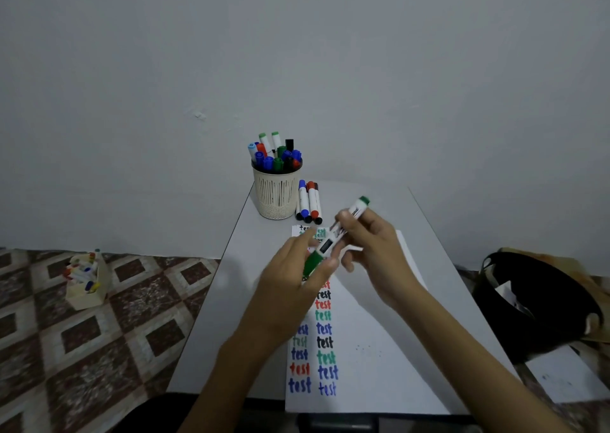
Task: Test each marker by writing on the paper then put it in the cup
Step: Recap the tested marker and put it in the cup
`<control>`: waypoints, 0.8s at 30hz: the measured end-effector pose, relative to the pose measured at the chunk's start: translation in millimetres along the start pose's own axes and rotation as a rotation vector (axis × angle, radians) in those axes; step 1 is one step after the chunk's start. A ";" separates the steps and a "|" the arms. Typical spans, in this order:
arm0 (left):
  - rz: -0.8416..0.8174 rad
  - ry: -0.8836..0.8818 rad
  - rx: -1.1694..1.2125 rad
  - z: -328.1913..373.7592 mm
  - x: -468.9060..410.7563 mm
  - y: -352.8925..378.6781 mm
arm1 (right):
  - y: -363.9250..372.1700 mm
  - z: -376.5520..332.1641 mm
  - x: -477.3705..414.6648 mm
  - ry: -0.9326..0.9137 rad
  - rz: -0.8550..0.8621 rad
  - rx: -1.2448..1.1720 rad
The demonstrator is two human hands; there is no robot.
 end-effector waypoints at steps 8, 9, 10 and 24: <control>-0.081 -0.029 0.145 -15.1 -3.9 21.1 | 3.9 4.6 21.0 0.057 -0.061 0.079; -0.080 -0.025 0.151 -13.5 -2.7 22.1 | 3.4 4.5 22.7 0.054 -0.063 0.070; -0.077 -0.023 0.156 -11.6 -1.5 23.2 | 3.1 4.8 24.1 0.055 -0.063 0.052; -0.170 -0.018 0.295 -14.4 0.6 13.5 | -19.6 -9.9 14.0 0.036 -0.086 -0.119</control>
Point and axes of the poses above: each hand's wrist, its own x-axis away from the middle knuckle, its own y-axis out of the palm, z = x × y, the point moved 5 cm from there along -x, towards the middle knuckle, and after that the axes turned 8 degrees about -z, right-handed, at the moved point
